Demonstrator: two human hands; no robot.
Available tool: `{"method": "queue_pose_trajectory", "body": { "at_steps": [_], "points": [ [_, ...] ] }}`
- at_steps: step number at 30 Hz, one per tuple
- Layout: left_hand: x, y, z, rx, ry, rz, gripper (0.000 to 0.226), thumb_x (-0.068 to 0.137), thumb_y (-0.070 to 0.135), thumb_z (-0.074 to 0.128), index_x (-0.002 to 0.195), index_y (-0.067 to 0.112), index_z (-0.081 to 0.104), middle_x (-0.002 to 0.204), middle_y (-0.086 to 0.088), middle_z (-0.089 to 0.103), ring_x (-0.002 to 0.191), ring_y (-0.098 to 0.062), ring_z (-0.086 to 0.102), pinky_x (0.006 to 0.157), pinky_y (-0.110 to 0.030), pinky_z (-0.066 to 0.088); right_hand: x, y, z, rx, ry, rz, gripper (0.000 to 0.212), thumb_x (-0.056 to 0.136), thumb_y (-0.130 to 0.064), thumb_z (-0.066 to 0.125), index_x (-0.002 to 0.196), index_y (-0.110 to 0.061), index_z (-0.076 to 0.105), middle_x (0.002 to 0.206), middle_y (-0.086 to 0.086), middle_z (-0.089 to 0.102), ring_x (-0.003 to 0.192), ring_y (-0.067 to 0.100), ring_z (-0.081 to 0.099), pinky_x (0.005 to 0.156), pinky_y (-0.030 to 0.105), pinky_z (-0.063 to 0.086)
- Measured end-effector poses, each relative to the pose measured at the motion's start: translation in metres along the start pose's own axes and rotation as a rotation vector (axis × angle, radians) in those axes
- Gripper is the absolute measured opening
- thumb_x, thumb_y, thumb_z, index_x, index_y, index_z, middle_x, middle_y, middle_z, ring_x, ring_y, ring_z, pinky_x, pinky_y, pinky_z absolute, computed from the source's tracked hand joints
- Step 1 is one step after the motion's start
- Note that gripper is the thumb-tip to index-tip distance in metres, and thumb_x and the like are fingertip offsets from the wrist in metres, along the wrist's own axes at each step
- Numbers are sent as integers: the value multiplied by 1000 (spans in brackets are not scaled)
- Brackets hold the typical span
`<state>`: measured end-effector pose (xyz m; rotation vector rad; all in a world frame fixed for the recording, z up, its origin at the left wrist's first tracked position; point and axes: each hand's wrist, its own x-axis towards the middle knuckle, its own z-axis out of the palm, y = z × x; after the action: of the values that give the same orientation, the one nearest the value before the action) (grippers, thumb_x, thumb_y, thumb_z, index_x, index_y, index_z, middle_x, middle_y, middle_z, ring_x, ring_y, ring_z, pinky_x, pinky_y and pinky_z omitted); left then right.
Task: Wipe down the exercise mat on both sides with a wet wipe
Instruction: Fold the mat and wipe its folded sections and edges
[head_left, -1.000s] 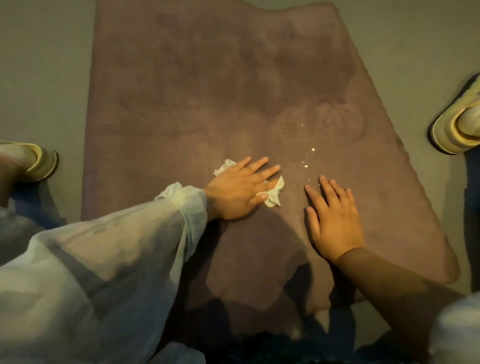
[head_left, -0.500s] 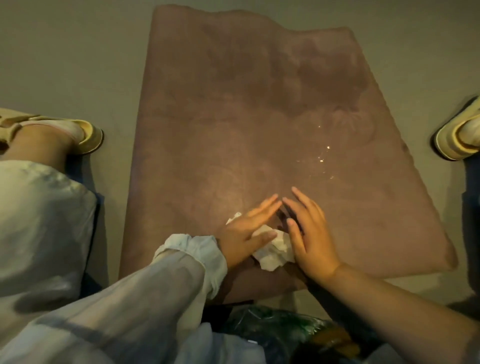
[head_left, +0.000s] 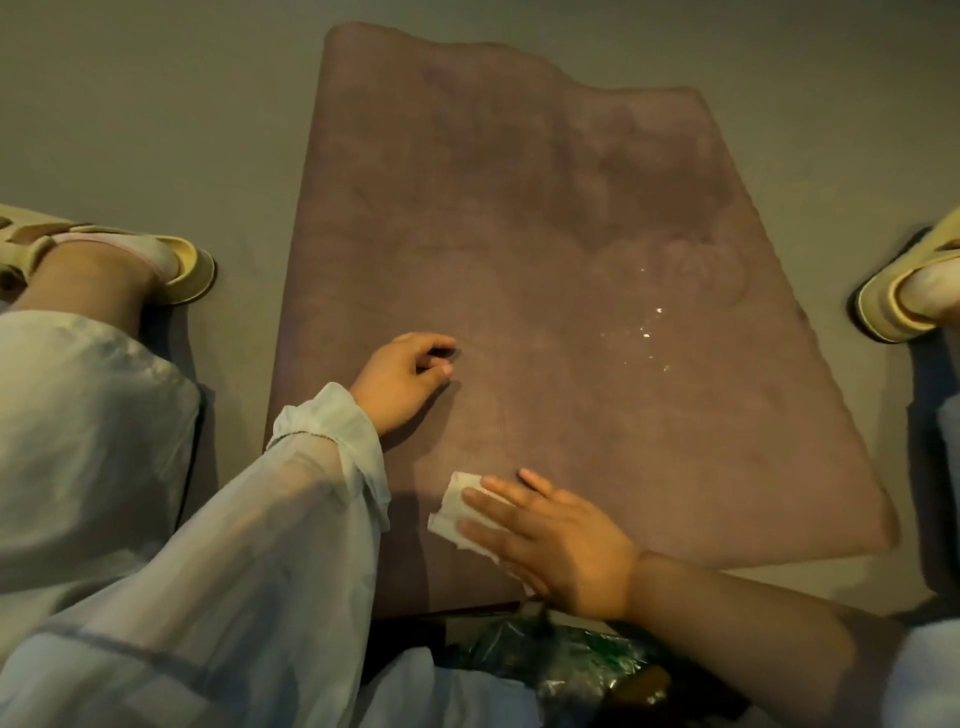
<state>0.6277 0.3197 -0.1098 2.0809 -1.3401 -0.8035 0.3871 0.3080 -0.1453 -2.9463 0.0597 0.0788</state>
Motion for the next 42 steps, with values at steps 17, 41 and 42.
{"method": "queue_pose_trajectory", "body": {
  "at_steps": [17,41,42],
  "points": [
    [5,-11,-13,284,96,92,38,91,3,52,127,10,57,138,-8,49,129,-29,40,109,-32,23,73,33,2,372,288,688,73,97,-43,40,150,-14,1,157,0,-5,141,6,-6,111,14,-8],
    [5,-9,-42,-580,-33,-223,32,98,9,43,130,10,51,120,-4,56,106,-7,51,80,-7,42,94,-41,-13,477,160,271,31,94,-11,48,123,-6,60,125,17,60,121,28,53,115,33,17],
    [4,-9,-42,-566,-46,-227,33,98,9,43,131,9,50,122,-5,55,109,-9,51,83,-9,43,99,-58,-11,483,73,151,24,92,-11,53,111,-4,67,113,17,66,111,30,59,114,37,21]
  ]
}}
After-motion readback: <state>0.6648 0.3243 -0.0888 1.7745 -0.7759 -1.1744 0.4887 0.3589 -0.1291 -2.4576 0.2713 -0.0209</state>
